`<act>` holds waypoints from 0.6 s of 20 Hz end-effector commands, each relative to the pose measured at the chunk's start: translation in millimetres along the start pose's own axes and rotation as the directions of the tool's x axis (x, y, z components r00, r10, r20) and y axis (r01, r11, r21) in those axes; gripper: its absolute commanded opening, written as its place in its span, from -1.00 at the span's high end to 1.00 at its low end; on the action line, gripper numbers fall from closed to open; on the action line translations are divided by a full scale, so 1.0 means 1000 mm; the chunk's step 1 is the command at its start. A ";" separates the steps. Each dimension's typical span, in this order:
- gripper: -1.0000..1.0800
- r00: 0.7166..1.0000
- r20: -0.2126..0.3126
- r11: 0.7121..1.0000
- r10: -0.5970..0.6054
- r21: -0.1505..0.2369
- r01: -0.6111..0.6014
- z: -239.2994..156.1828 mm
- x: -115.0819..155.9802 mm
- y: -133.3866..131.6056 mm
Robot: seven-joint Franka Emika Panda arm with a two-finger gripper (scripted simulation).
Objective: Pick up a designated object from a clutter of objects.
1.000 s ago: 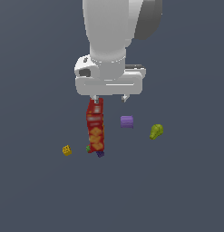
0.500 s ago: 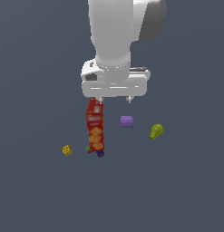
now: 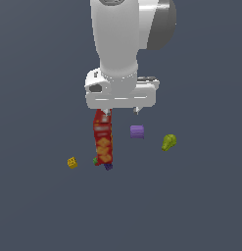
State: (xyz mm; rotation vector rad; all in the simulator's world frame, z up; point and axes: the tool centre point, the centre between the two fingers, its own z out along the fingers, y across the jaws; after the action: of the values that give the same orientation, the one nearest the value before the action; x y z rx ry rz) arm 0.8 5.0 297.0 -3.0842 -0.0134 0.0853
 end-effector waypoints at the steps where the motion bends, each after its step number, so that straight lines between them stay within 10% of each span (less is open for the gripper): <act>1: -0.92 1.000 -0.002 1.000 -0.014 0.000 0.014 0.006 0.005 0.007; 12: -0.92 0.991 -0.020 0.991 -0.134 -0.008 0.133 0.053 0.040 0.067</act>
State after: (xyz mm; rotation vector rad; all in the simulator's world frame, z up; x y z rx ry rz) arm 34.0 -48.5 248.0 -3.0808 -0.1878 0.0529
